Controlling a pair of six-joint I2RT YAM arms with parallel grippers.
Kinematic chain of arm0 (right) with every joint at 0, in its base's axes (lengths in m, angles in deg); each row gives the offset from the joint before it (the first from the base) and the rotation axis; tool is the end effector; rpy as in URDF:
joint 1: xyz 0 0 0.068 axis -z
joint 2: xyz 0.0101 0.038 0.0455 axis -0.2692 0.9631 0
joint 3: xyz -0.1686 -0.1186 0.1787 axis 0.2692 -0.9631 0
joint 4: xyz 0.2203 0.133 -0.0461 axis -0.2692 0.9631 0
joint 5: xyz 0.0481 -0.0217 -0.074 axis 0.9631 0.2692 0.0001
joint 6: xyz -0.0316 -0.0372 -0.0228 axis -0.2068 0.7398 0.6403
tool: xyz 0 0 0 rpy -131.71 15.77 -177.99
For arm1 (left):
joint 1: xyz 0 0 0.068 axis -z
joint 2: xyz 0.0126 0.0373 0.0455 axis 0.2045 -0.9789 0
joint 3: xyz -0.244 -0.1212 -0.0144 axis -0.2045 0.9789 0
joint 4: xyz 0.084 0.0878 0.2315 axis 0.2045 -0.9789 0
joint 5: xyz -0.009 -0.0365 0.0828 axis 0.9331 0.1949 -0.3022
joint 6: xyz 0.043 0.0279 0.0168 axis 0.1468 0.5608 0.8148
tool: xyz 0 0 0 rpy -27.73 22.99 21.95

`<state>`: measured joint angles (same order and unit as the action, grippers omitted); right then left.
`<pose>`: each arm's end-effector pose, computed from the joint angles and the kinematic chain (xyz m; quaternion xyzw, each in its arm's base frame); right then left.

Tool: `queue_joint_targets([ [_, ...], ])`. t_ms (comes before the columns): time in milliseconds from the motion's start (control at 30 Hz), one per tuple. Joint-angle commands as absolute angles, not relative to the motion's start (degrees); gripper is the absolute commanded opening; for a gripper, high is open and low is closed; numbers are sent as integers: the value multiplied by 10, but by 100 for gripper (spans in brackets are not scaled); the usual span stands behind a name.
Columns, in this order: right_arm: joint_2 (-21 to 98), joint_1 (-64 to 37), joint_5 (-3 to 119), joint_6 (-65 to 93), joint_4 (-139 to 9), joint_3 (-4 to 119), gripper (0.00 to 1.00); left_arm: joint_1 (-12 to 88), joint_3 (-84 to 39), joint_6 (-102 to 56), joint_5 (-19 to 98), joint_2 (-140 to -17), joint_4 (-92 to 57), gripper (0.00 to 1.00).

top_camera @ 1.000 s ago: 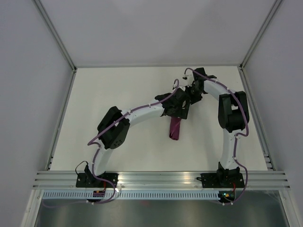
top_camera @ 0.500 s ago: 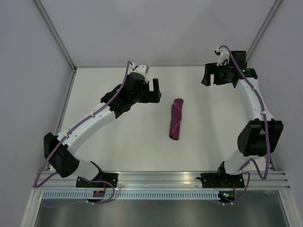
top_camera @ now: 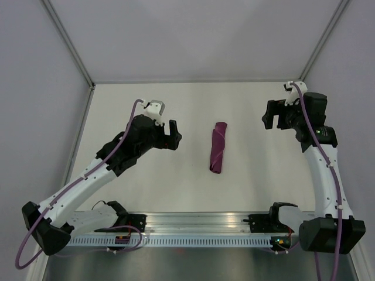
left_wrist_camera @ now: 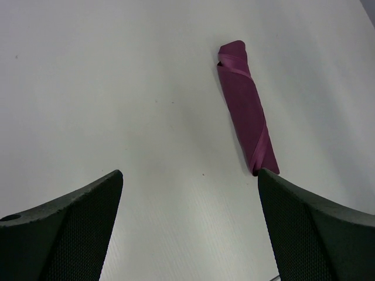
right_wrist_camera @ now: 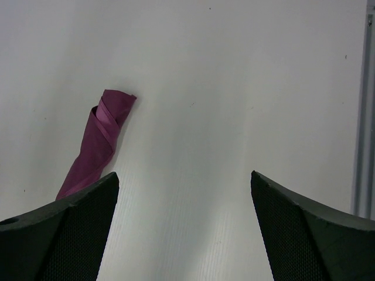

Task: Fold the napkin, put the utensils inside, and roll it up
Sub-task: Roll the napkin with the utensil

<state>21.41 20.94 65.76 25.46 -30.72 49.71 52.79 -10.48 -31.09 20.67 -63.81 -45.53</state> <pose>0.2372 -0.0125 0.3721 -0.0624 0.8625 0.0746 0.4966 0.1809 -0.1484 0.3531 0.1053 0.8413 -0.1991 0.4914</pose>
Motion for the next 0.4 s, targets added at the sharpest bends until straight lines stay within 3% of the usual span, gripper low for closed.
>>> queue_joint_targets([
  [0,204,210,633,249,-343,467,98,527,-82,-263,187,-615,-413,100],
  [367,190,210,640,235,-380,432,98,527,-75,-259,195,-610,-415,100],
])
